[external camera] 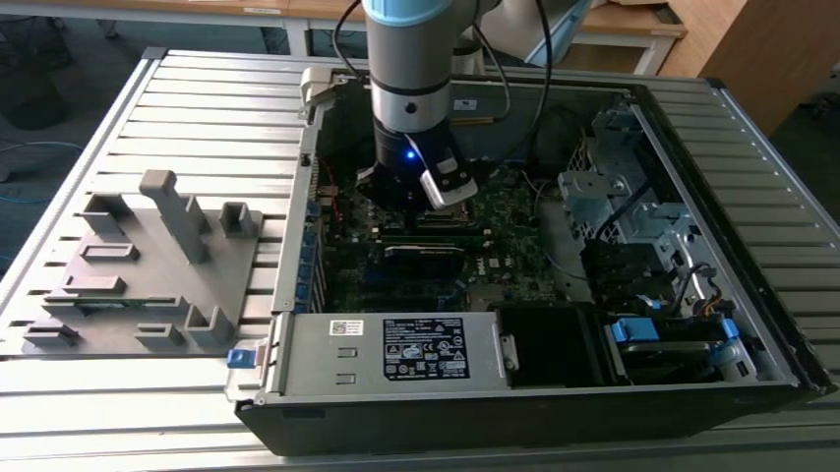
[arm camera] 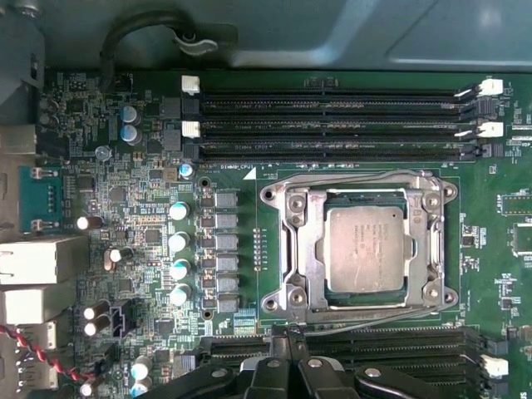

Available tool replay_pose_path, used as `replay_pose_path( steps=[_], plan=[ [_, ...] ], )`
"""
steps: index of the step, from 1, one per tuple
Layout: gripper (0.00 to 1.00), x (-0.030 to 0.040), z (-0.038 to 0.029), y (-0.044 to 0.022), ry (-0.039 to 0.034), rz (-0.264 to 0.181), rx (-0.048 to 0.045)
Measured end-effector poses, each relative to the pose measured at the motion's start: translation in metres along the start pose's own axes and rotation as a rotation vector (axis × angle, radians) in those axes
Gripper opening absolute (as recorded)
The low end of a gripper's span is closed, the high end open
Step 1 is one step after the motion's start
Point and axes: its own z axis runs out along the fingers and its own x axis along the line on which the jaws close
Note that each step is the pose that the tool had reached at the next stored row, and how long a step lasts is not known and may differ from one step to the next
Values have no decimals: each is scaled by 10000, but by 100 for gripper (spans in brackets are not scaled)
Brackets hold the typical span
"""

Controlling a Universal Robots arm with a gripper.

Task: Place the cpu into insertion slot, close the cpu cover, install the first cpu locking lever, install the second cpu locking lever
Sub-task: 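Install the second cpu locking lever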

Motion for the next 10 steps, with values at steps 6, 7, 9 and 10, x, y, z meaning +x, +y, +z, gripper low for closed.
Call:
replay_pose_path(
  steps=[6,7,9,10],
  plan=[
    [10,0,7,-10,10,20,-331],
    [10,0,8,-13,12,23,-393],
    [10,1,12,-21,16,29,-476],
    [10,1,13,-24,16,30,-496]
  ],
)
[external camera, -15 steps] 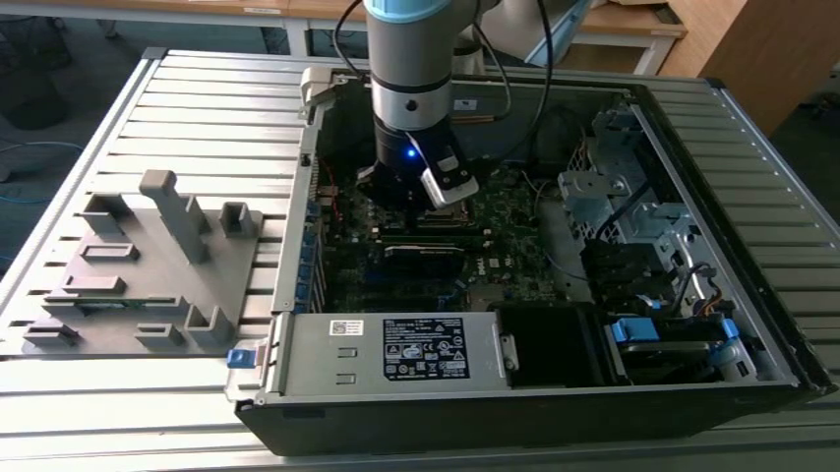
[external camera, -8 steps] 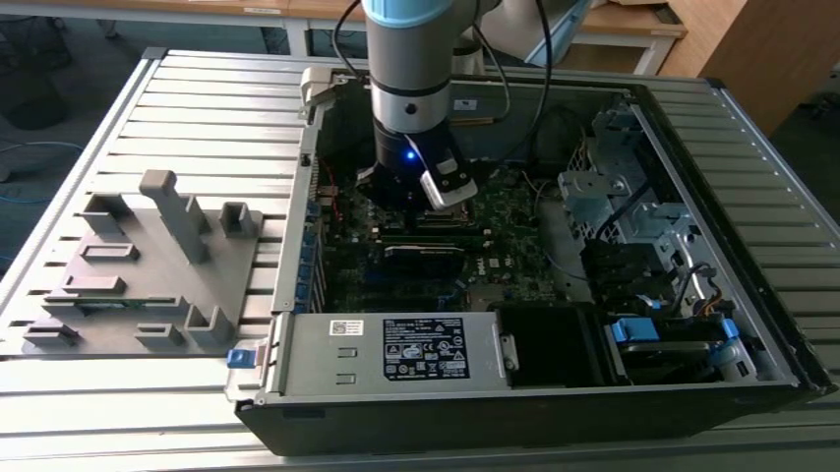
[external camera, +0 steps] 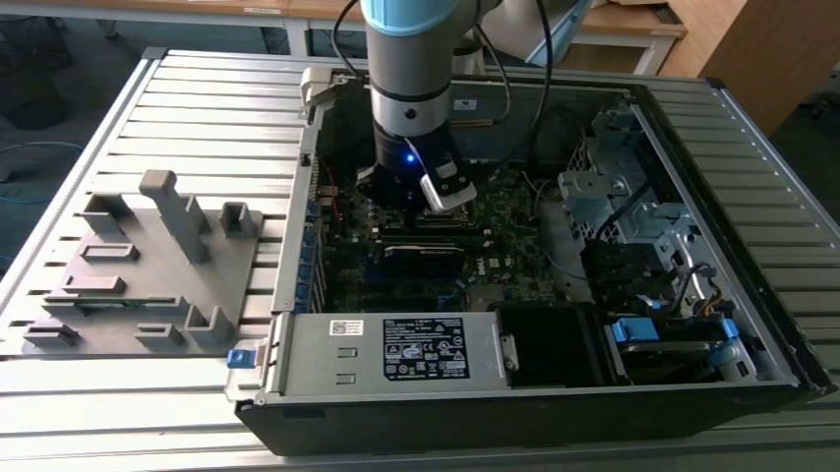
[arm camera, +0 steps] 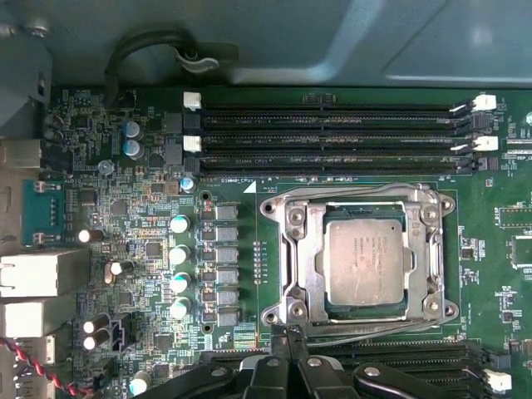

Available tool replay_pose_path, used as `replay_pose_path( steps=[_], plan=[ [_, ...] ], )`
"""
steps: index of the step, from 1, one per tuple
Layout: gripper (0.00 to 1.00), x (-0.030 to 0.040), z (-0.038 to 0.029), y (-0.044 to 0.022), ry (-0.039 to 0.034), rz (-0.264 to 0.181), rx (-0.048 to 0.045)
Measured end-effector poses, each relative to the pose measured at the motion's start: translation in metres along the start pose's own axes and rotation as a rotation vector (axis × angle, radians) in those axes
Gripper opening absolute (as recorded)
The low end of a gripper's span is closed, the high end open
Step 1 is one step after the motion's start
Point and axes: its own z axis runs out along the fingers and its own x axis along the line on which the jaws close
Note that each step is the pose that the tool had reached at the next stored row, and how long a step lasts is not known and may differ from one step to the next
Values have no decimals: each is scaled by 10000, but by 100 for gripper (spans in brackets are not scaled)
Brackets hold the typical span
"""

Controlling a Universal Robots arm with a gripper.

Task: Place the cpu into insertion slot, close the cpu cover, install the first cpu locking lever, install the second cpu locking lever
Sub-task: 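Install the second cpu locking lever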

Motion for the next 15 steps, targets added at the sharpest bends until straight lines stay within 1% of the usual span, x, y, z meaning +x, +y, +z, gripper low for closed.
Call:
replay_pose_path(
  steps=[4,7,8,9,11,13,14,15],
  plan=[
    [10,-1,0,-12,0,-1,-7],
    [10,-2,-1,-38,0,0,-10],
    [10,-2,-2,-48,2,1,-23],
    [10,-3,-2,-58,3,3,-57],
    [10,-3,-3,-80,8,12,-208],
    [10,-4,-3,-100,14,24,-414],
    [10,-4,-3,-110,17,30,-503],
    [10,-5,-4,-120,20,33,-571]
  ],
)
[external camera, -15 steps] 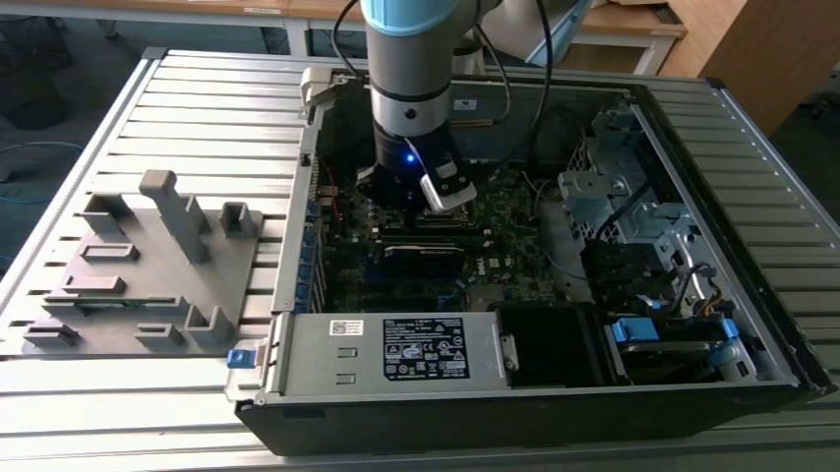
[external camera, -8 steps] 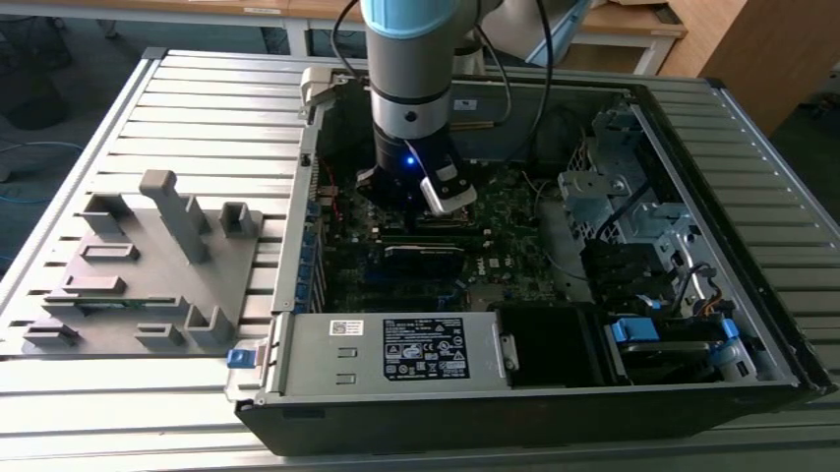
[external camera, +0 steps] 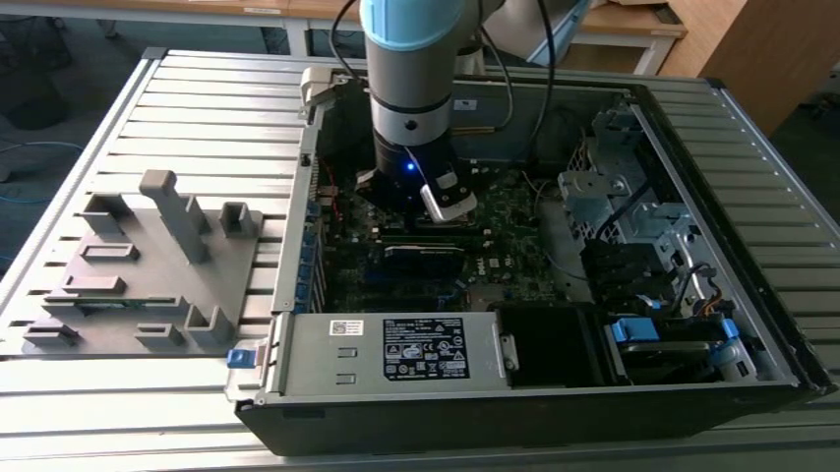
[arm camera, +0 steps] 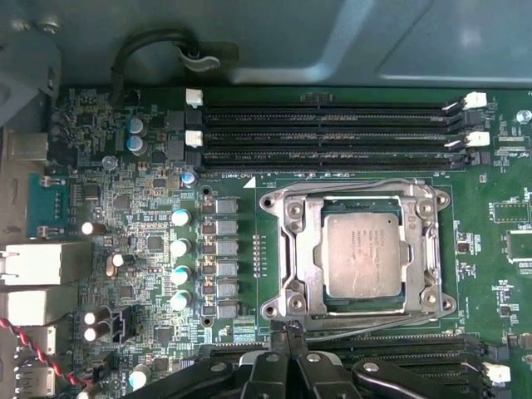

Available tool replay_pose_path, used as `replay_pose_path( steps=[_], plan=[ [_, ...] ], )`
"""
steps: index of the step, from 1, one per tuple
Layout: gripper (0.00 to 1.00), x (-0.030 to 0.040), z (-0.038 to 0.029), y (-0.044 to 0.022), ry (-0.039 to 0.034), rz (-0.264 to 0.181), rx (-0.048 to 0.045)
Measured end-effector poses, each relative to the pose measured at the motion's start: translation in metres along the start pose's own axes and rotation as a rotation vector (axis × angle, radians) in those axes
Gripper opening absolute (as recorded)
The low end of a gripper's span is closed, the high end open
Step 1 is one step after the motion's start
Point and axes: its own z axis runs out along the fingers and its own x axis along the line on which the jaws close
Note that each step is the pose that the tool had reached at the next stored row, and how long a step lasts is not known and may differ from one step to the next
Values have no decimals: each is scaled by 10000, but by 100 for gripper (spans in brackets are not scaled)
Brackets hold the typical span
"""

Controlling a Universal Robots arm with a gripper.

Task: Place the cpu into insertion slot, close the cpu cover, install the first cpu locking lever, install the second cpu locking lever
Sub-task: 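Install the second cpu locking lever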

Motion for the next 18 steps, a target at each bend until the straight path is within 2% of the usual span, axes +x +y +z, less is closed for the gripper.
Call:
replay_pose_path(
  steps=[3,8,11,18],
  plan=[
    [10,-1,-2,-35,6,9,-149],
    [10,-3,-2,-75,16,27,-469],
    [10,-2,4,-80,16,31,-503],
    [10,1,27,-84,19,28,-501]
  ],
)
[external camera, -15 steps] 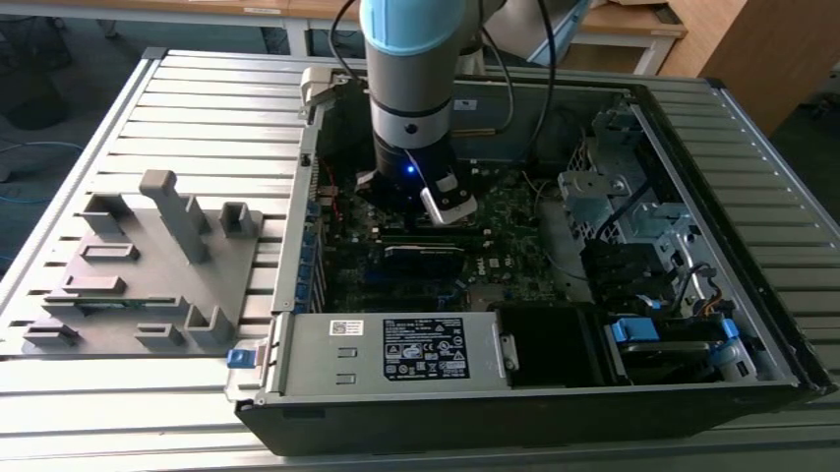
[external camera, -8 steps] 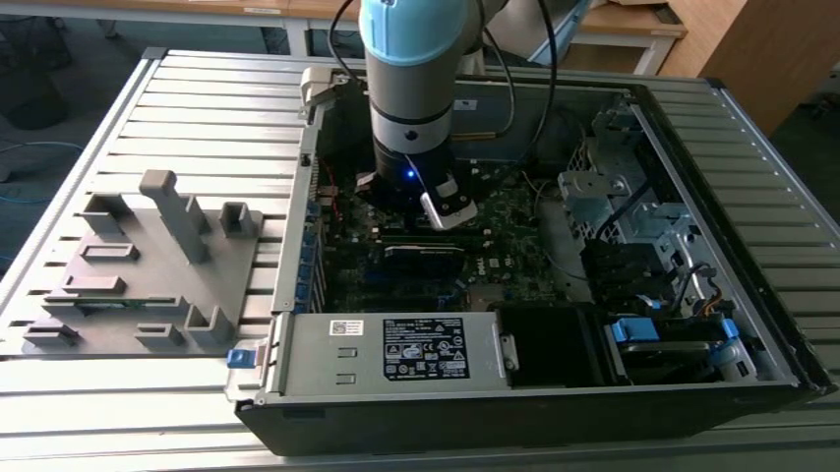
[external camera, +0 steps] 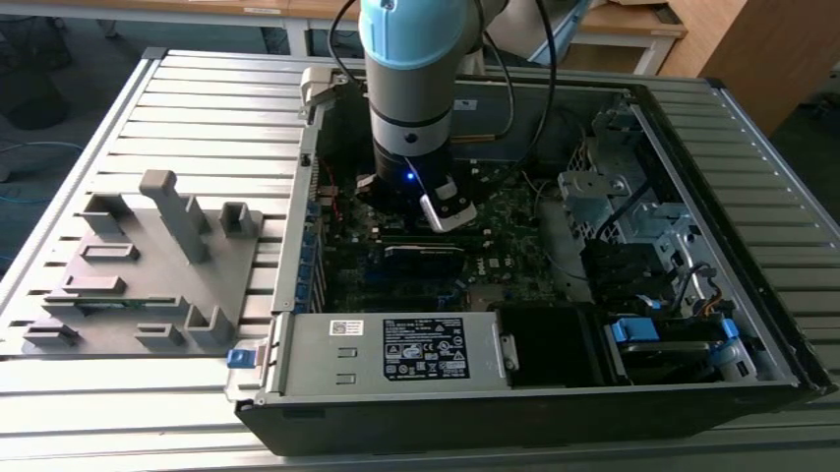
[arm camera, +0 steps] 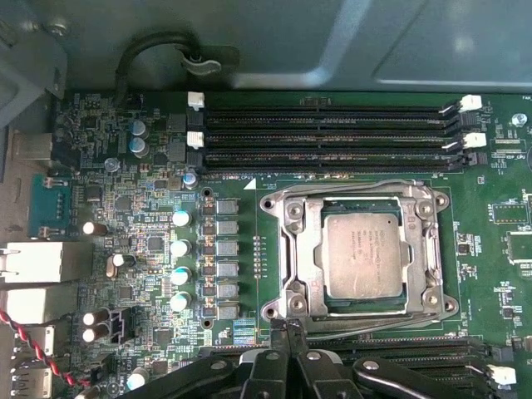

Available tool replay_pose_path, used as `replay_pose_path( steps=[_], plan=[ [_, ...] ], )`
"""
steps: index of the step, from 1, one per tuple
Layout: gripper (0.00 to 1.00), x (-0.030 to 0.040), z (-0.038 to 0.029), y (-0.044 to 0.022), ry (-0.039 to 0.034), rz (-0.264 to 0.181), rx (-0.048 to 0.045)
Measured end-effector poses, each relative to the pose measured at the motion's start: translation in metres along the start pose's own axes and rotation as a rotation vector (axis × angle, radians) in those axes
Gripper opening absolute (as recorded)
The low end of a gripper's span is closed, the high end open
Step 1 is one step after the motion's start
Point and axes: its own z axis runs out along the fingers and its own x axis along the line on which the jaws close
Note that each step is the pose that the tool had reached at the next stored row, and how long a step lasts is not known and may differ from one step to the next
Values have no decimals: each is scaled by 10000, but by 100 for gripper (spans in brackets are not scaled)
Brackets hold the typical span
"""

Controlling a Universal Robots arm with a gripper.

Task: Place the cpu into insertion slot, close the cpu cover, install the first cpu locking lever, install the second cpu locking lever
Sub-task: 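Install the second cpu locking lever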

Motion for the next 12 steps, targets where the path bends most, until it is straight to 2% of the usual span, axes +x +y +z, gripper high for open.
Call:
replay_pose_path(
  steps=[12],
  plan=[
    [10,-1,-26,4,-2,3,-29]
  ],
)
